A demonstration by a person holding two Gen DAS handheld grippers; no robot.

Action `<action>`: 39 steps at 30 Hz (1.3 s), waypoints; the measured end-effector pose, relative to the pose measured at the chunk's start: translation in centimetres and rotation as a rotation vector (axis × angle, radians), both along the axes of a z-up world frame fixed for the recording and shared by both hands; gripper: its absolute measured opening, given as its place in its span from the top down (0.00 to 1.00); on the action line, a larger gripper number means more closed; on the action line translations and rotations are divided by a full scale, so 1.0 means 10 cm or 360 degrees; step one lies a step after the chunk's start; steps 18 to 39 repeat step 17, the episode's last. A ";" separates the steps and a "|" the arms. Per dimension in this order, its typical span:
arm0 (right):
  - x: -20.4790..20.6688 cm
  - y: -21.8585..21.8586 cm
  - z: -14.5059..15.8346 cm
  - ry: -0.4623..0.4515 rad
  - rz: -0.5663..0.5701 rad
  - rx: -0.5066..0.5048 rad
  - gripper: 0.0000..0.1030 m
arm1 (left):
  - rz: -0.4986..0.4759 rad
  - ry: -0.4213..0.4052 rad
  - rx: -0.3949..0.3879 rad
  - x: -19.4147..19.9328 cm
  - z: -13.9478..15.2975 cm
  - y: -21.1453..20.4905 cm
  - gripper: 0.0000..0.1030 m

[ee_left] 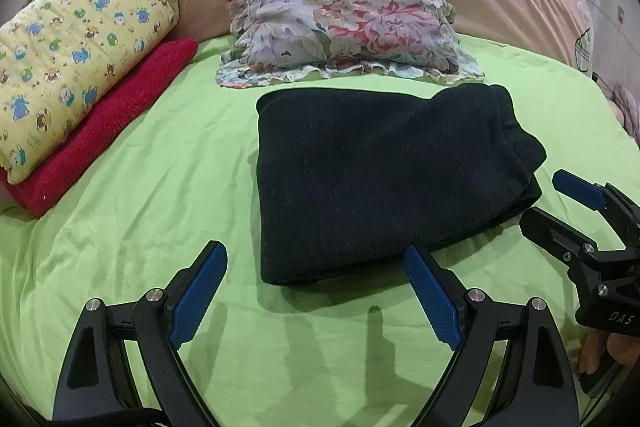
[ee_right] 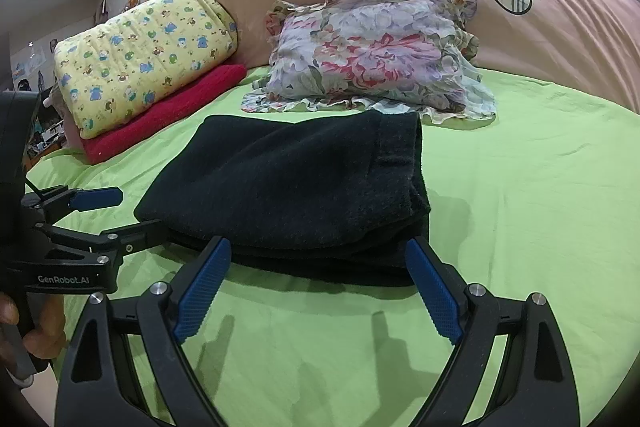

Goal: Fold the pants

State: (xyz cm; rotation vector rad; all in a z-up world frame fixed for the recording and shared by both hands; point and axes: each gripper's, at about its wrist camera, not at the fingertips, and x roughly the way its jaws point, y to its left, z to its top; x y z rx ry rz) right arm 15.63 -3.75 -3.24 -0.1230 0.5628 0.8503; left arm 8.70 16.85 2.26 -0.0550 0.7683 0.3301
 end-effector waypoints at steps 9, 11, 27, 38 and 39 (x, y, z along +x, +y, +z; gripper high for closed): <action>0.07 0.02 0.08 0.0015 0.0006 0.0044 0.13 | 0.0007 -0.0015 -0.0002 0.05 0.08 0.03 0.12; 0.07 0.03 0.08 0.0014 0.0013 0.0047 0.13 | 0.0010 -0.0012 -0.0001 0.05 0.08 0.03 0.12; 0.11 0.05 0.09 0.0019 0.0014 0.0045 0.13 | 0.0013 -0.0008 0.0002 0.06 0.09 0.03 0.12; 0.11 0.05 0.09 0.0019 0.0014 0.0045 0.13 | 0.0013 -0.0008 0.0002 0.06 0.09 0.03 0.12; 0.11 0.05 0.09 0.0019 0.0014 0.0045 0.13 | 0.0013 -0.0008 0.0002 0.06 0.09 0.03 0.12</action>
